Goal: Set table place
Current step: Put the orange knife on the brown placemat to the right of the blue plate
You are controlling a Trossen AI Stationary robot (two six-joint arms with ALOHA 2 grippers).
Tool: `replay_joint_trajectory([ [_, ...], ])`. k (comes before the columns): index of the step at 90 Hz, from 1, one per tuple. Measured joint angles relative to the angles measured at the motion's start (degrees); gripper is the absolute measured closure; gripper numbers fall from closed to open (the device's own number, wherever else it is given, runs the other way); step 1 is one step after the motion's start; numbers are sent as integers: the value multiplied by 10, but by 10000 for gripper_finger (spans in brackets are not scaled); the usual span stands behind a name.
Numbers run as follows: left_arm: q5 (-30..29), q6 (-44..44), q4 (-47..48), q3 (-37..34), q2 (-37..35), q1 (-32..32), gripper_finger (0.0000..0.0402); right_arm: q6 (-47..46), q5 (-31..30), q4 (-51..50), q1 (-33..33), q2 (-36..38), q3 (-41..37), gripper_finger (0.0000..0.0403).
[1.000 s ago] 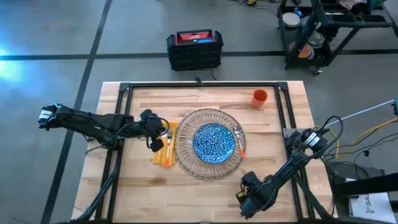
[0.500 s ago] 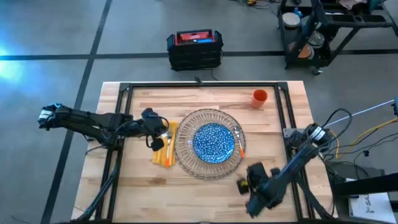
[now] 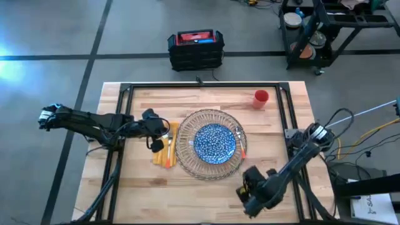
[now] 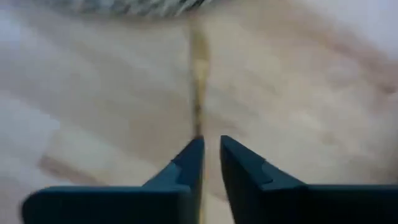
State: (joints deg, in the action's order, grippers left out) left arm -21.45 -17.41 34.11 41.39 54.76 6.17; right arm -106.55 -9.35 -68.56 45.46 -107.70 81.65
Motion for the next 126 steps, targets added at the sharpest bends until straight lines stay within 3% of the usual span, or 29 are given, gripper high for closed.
replay_joint_trajectory([
  [21, 0, -17, -3, 0, 1, 0, 382, 5, 64, 16, -5, -43, -13, 221],
  [39, 0, -5, -26, 0, 1, 0, 382, 7, 64, 83, -5, -58, -30, 199],
  [58, -1, 16, -44, 0, 1, 0, 382, 0, 73, 93, -11, -70, -44, 242],
  [86, 0, 19, -43, 0, 1, 0, 382, 15, 79, 118, -12, -72, -61, 387],
  [100, 0, 18, -41, 0, 1, 0, 382, 22, 78, 117, -12, -72, -61, 398],
  [126, 0, 15, -40, 0, 1, 0, 382, -56, 40, 103, 24, -52, -18, 402],
])
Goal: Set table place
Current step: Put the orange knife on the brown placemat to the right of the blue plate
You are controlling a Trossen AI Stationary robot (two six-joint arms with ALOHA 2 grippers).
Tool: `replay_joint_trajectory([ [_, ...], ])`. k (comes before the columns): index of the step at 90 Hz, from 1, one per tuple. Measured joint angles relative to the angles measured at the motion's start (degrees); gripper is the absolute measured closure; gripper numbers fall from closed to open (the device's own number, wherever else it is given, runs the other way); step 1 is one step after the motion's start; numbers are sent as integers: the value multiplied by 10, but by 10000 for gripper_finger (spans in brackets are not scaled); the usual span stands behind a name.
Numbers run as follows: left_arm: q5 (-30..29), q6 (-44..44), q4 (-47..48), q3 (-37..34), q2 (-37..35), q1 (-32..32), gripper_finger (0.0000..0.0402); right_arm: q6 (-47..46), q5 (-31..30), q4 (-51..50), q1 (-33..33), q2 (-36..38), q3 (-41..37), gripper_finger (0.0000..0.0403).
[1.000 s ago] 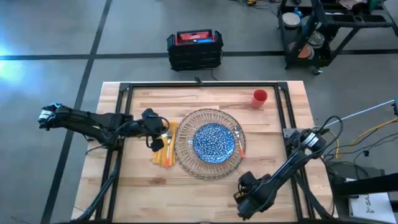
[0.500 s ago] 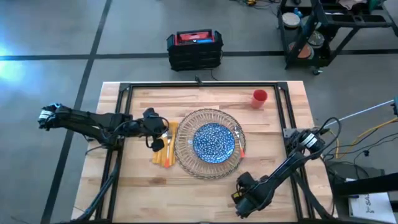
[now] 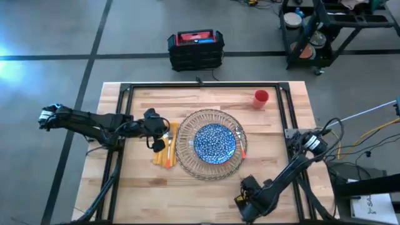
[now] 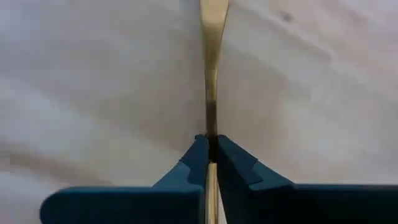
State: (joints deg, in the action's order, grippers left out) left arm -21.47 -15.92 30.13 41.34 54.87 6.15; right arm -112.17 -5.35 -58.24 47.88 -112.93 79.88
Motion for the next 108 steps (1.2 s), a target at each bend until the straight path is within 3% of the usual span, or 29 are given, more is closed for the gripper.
replay_joint_trajectory([
  [20, 0, 0, -1, 0, 0, 0, 382, -14, -60, -84, -12, 11, 27, 402],
  [31, 0, 3, -8, 0, 0, 0, 382, -26, -111, -178, -55, 27, 23, 403],
  [43, -1, 10, -9, 1, 0, 0, 382, -2, -145, -214, -129, 59, -8, 403],
  [58, -2, 13, -10, 6, 0, 0, 382, 93, -156, -151, -240, 105, -79, 403],
  [81, -1, 13, 11, 6, 0, 0, 382, 211, -114, -5, -367, 148, -170, 403],
  [108, 0, 6, 18, 5, 0, 0, 382, 266, -77, 124, -404, 146, -210, 403],
])
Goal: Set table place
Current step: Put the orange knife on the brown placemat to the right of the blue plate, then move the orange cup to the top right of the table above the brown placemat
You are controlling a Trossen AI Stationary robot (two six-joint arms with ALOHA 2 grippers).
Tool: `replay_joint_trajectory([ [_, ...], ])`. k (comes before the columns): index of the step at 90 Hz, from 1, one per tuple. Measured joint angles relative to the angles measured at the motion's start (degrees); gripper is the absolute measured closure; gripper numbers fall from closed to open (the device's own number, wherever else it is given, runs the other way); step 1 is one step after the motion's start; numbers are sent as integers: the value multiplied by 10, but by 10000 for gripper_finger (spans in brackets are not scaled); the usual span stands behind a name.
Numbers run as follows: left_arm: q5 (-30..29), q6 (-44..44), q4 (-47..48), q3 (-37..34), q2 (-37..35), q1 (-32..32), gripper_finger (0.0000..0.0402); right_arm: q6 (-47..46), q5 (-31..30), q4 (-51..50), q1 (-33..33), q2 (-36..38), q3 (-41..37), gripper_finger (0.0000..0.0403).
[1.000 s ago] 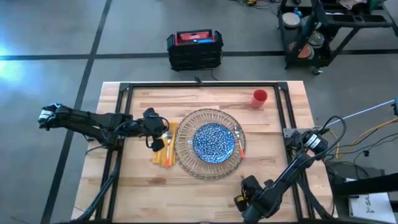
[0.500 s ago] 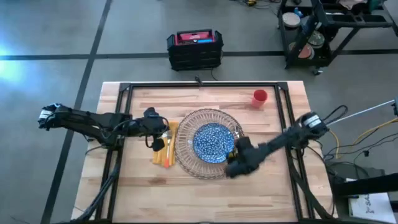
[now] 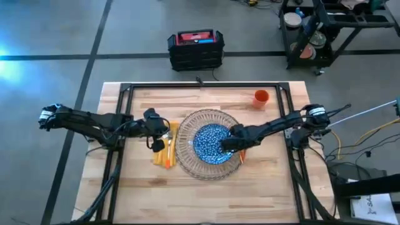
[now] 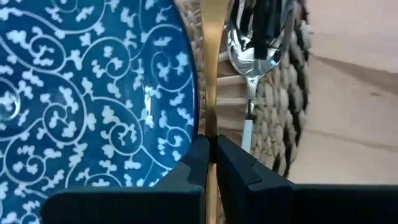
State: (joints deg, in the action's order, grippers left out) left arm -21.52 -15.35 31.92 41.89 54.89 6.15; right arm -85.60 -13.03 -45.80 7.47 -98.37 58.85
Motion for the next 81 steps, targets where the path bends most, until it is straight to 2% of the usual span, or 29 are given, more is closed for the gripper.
replay_joint_trajectory([
  [20, 0, -1, 0, 0, 0, 0, 382, -7, 0, 15, 0, 0, -5, 395],
  [56, 0, 8, -3, 2, 0, 0, 382, -4, -2, 27, -1, 2, 0, 303],
  [73, 0, 9, -3, 3, 0, 0, 382, 100, -7, -23, -4, 37, 65, 264],
  [81, 0, 9, -3, 3, 0, 0, 382, 161, -51, -105, -16, 54, 113, 253],
])
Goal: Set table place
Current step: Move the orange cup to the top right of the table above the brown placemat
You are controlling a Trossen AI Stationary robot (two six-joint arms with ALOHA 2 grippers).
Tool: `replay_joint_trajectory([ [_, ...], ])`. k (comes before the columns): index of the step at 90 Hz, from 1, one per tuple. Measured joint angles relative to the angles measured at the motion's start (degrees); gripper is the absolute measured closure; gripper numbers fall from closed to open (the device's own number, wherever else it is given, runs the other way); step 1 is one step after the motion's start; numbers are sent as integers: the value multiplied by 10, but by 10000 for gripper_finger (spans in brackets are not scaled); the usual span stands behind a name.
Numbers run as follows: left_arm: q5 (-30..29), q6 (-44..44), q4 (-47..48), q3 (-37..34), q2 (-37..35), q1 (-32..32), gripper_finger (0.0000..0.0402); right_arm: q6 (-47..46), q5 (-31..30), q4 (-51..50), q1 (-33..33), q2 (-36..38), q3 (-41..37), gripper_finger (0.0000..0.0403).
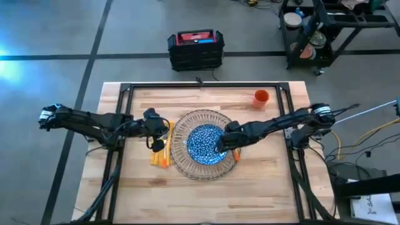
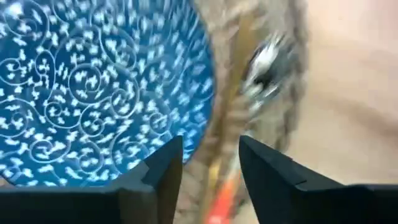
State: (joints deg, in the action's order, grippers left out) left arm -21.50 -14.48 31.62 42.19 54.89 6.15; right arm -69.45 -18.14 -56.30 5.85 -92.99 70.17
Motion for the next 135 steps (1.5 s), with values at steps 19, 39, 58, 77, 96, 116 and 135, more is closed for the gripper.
replay_joint_trajectory([
  [19, -3, 18, -41, 0, 2, -2, 382, 159, -90, -170, -116, 27, 80, 259],
  [39, -5, 35, -96, 0, 6, -4, 382, 344, -83, -161, -289, 26, 77, 263],
  [58, -5, 45, -79, -9, 23, -9, 382, 444, -24, -160, -391, 25, 55, 233],
  [77, -5, 39, -79, -32, 57, -21, 382, 493, 5, -124, -426, 25, 26, 201],
  [96, -5, 35, -80, -36, 94, -35, 382, 505, 45, -42, -443, 19, -12, 201],
  [116, -7, 35, -84, -36, 103, -44, 382, 488, 52, -43, -463, -1, -63, 286],
  [135, -7, 44, -91, -36, 98, -45, 382, 482, 69, -41, -450, 6, -87, 396],
])
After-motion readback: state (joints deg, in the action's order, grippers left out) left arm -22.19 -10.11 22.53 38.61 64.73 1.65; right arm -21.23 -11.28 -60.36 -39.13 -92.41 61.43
